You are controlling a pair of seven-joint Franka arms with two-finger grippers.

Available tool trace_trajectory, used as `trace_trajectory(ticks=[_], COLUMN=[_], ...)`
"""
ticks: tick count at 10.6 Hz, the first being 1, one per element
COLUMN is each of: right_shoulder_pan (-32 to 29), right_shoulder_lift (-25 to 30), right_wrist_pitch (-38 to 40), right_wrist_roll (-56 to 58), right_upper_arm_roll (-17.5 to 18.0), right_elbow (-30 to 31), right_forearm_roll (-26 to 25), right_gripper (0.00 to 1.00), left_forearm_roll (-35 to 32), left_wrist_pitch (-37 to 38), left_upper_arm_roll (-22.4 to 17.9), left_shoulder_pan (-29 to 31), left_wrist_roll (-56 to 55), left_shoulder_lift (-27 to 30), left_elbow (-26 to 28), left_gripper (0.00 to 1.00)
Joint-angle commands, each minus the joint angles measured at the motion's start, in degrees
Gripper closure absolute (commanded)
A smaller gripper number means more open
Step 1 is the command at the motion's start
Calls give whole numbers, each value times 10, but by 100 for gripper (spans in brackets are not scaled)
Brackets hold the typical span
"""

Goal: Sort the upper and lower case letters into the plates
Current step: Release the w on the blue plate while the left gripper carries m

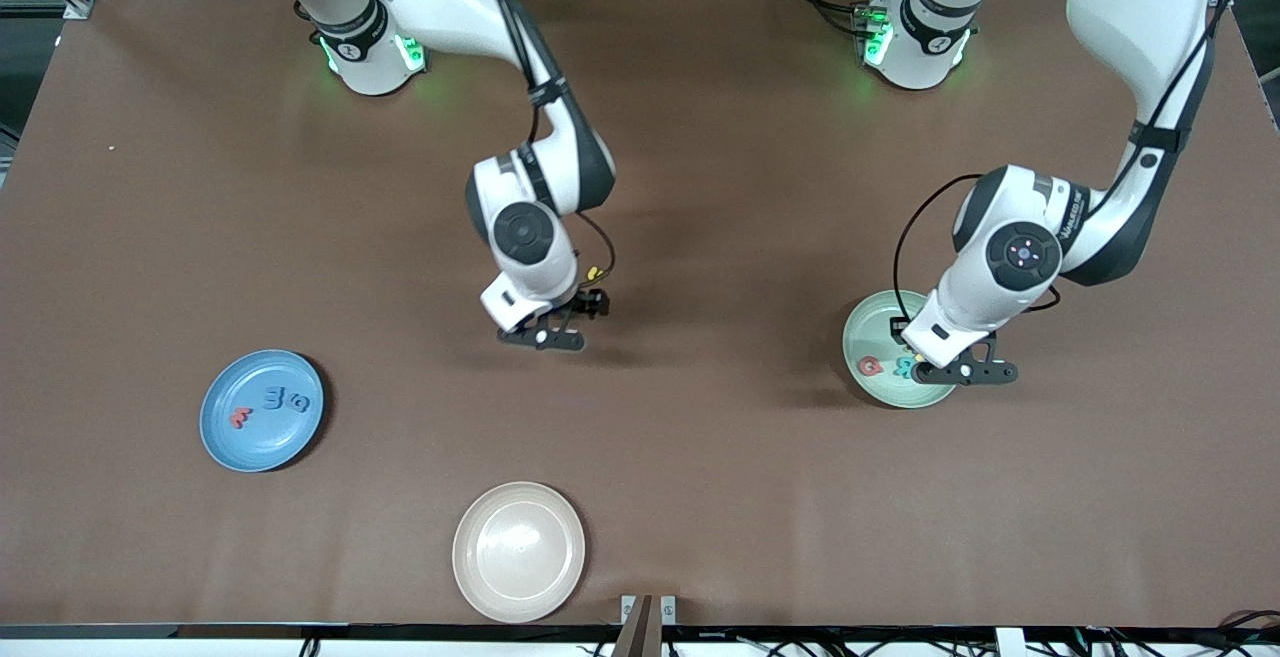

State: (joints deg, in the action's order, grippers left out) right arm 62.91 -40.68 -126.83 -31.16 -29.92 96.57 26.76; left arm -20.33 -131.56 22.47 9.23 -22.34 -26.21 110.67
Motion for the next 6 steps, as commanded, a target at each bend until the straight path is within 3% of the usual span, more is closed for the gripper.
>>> trace_trajectory(ticks=[1, 3, 6], right_shoulder_pan=[13, 13, 23], right_shoulder_lift=[66, 66, 55], right_wrist_pitch=[-69, -92, -97], right_wrist_roll=[-69, -142, -183], right_upper_arm_roll=[27, 50, 53], right_elbow=[104, 121, 121], right_forearm_roll=[2, -1, -1], right_gripper=[0, 0, 0], left_forearm_roll=[7, 13, 29], left_wrist_pitch=[6, 37, 145], left_upper_arm_roll=[-1, 0, 8], left_shoulder_pan=[-4, -4, -10], left_wrist_roll=[37, 50, 52], left_shoulder_lift=[6, 33, 84], left_elbow=[-19, -34, -91], left_gripper=[0, 0, 0])
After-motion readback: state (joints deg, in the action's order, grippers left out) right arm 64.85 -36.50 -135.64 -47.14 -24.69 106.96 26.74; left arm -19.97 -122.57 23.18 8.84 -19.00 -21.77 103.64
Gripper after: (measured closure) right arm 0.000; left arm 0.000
